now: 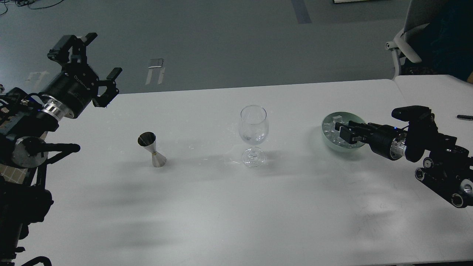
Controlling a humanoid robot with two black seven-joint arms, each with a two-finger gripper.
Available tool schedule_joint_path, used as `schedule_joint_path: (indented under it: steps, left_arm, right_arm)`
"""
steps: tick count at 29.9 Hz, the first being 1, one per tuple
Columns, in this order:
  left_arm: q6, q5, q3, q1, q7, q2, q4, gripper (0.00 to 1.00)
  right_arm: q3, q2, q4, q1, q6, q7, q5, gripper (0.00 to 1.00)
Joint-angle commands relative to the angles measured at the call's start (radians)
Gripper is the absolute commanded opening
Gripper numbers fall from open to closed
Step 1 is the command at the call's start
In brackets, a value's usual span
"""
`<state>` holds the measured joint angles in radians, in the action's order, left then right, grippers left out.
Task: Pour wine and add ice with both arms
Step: 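Grasp an ice cube in the bowl with the right gripper, then lift the ice cube and carry it above the wine glass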
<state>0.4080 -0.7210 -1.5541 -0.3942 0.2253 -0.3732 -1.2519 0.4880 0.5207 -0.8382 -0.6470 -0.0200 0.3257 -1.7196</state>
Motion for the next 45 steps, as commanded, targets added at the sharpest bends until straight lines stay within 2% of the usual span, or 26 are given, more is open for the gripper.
schedule_joint_path:
  steps: [1,5,19,24,25,28,30,32,35,45]
  left_arm:
    - [0.000,0.000,0.000,0.000,0.000,0.003,0.000,0.98]
    - [0.000,-0.001,0.000,0.000,0.000,0.005,0.000,0.98]
    - [-0.002,-0.002,0.000,0.000,0.000,0.005,0.000,0.98]
    - [-0.002,-0.002,0.000,0.000,0.000,0.005,0.000,0.98]
    - [-0.002,-0.003,0.000,0.000,0.000,0.005,0.000,0.98]
    - [-0.002,-0.006,0.000,0.000,0.000,0.005,0.000,0.98]
    - [-0.002,-0.006,0.000,0.000,0.000,0.005,0.000,0.98]
    - [-0.002,-0.006,0.000,0.000,0.000,0.005,0.000,0.98]
    - [-0.002,-0.008,0.000,0.000,0.000,0.005,0.000,0.98]
    - [-0.002,-0.008,0.000,0.000,0.000,0.014,0.000,0.98]
  right_arm:
    - [0.000,-0.001,0.001,0.001,-0.001,-0.002,0.000,0.50]
    - [0.000,-0.001,0.001,0.003,-0.001,-0.004,0.000,0.50]
    - [0.000,-0.001,0.004,0.000,0.000,-0.019,0.000,0.33]
    - [0.000,-0.004,0.008,0.003,-0.001,-0.019,0.000,0.22]
    - [-0.002,-0.005,0.007,0.004,-0.001,-0.020,0.002,0.15]
    - [0.000,-0.013,0.007,0.003,-0.001,-0.020,0.002,0.05]
    - [0.000,-0.018,0.005,0.001,-0.001,-0.022,0.002,0.00]
    - [0.000,-0.016,-0.005,-0.002,-0.001,-0.027,0.003,0.00]
    - [0.003,0.012,-0.027,-0.005,0.002,-0.027,0.006,0.00]
    - [0.015,0.275,-0.295,-0.054,-0.008,-0.027,0.020,0.00]
